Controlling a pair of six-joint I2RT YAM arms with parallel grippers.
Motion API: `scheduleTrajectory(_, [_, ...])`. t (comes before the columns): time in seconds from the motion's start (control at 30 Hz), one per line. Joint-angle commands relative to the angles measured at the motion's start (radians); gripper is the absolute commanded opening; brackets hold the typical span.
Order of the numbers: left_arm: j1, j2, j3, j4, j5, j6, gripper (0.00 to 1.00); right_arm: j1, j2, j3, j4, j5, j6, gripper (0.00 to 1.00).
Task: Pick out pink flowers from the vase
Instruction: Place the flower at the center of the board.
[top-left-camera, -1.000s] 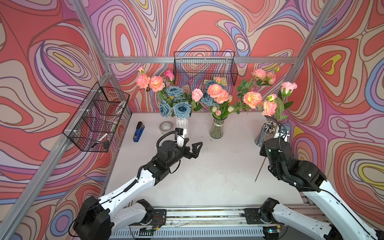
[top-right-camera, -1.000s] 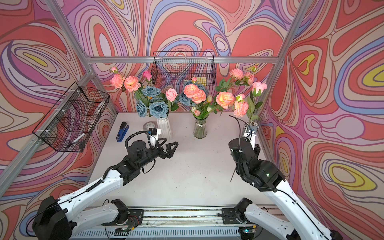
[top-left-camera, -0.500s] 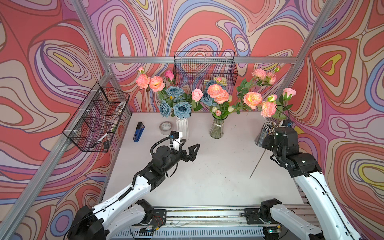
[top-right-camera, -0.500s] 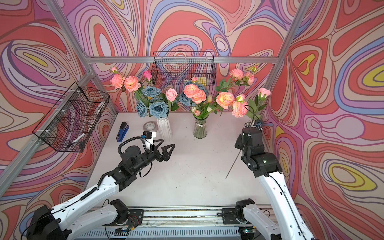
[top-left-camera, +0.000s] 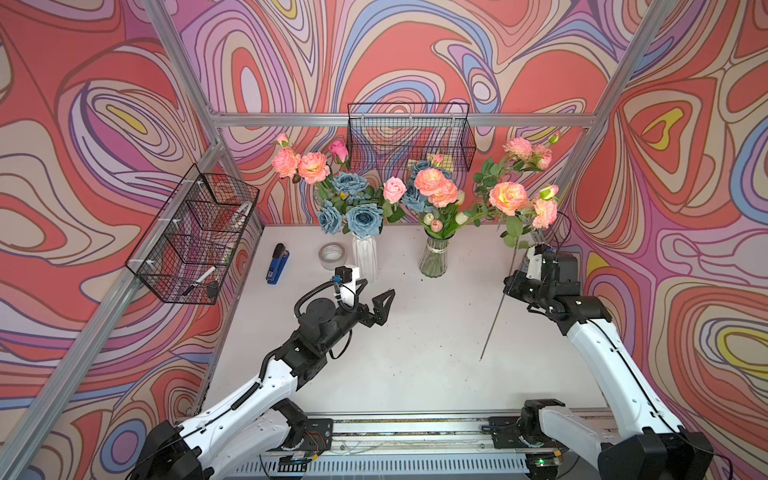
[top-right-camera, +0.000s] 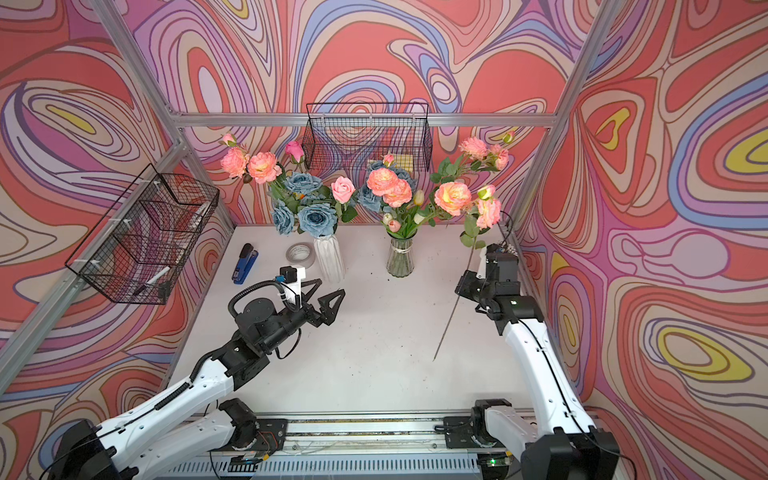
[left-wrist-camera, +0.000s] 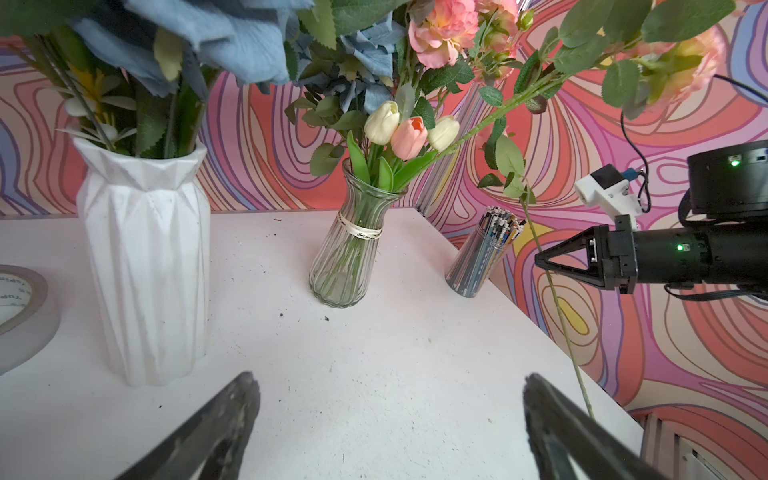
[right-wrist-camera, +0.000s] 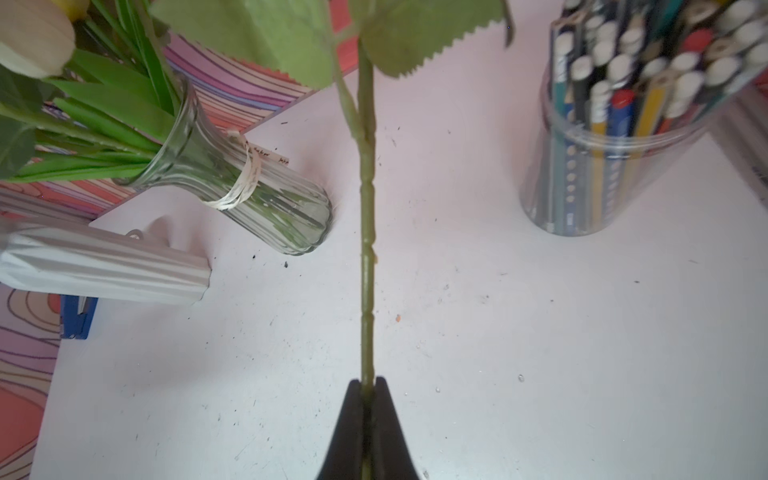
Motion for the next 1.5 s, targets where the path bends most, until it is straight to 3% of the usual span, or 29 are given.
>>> scheduleTrajectory(0.0, [-0.005, -0.001, -0.009, 0.006, -0.122, 0.02, 1.0, -0.005, 0.028, -0.077, 0.119, -0.085, 0.047, 0.0])
scheduleTrajectory(0.3, [-0.001, -0.01, -0.082, 0.058, -0.432, 0.024, 1.0, -0.005, 0.129, -0.188, 0.303, -0.116, 0.066, 0.0])
scheduleTrajectory(0.4, [0.006, -0.006, -0.119, 0.128, -0.493, 0.025, 1.0, -0.005, 0.184, -0.201, 0.355, -0.138, 0.061, 0.0])
scheduleTrajectory(0.57, [0.077, 0.008, -0.121, 0.137, -0.501, 0.028, 1.0, -0.005, 0.27, -0.186, 0.377, -0.148, 0.02, 0.0])
scheduleTrajectory(0.77, [0.273, 0.036, -0.123, 0.161, -0.411, -0.087, 1.0, -0.004, 0.342, -0.168, 0.397, -0.179, 0.012, 0.0])
scheduleTrajectory(0.97, [0.394, 0.137, -0.093, 0.298, -0.308, -0.081, 1.0, 0.045, 0.421, -0.108, 0.38, -0.117, -0.013, 0.0])
scheduleTrajectory(1.13, [0.504, 0.274, -0.038, 0.447, -0.047, -0.067, 1.0, 0.108, 0.488, -0.05, 0.337, -0.044, -0.039, 0.0])
scheduleTrajectory(1.37, [0.581, 0.532, 0.059, 0.843, 0.266, -0.012, 1.0, 0.108, 0.542, -0.041, 0.323, -0.051, -0.045, 0.0])
scheduleTrajectory(1.47, [0.601, 0.629, 0.111, 0.915, 0.31, -0.034, 1.0, 0.108, 0.552, -0.04, 0.32, -0.058, -0.042, 0.0])
